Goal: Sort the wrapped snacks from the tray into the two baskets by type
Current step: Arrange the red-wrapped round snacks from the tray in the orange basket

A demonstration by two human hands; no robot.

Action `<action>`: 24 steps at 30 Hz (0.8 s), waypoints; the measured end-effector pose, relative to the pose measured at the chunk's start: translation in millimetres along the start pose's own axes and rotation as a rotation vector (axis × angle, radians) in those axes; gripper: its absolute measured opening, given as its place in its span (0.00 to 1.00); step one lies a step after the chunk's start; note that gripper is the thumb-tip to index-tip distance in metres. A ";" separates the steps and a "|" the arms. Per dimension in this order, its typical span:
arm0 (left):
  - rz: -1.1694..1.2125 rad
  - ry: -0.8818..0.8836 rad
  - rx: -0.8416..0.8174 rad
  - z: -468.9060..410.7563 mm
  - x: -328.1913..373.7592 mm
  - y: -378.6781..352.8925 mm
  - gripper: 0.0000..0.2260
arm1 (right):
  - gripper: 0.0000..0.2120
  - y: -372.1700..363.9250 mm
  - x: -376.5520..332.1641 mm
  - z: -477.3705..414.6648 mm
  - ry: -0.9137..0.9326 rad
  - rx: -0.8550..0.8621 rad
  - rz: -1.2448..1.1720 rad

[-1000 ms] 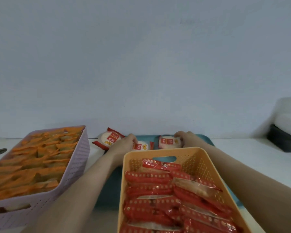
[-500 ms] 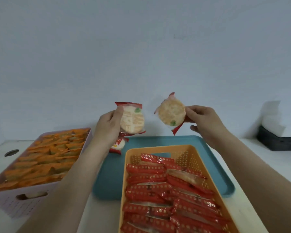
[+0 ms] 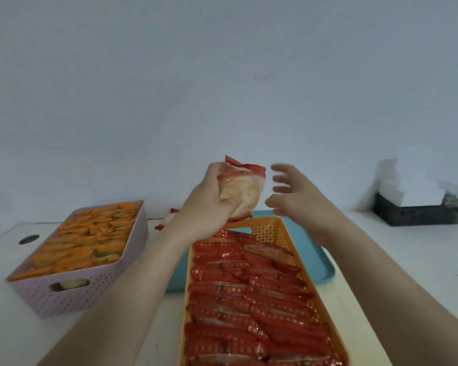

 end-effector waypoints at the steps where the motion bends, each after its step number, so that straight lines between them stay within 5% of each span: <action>1: -0.038 -0.023 -0.076 0.1 2.2 -5.6 0.21 | 0.32 5.0 -11.2 4.5 0.115 0.001 0.110; 5: -0.023 -0.081 -0.235 1.0 11.7 -30.9 0.23 | 0.34 -7.5 -25.5 8.3 0.321 -0.210 0.558; 8: -0.058 -0.006 -0.184 -0.6 -1.2 -31.5 0.26 | 0.28 5.8 -14.2 6.8 0.295 -0.081 0.580; 16: -0.892 -0.157 -0.194 16.8 -15.7 -21.7 0.10 | 0.23 -11.9 2.7 6.1 0.198 -0.185 0.870; 24: -0.994 0.063 -0.093 20.3 -46.0 3.2 0.09 | 0.15 -34.6 -3.4 4.8 0.065 -0.456 1.103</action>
Point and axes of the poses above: each hand's wrist, its own z-axis away from the middle knuckle, its own y-axis out of the back of the hand, x = y × z, the point moved 6 cm from there along -z, towards the middle knuckle, and after that the axes turned 5 degrees about -x, right-handed, at the moved point
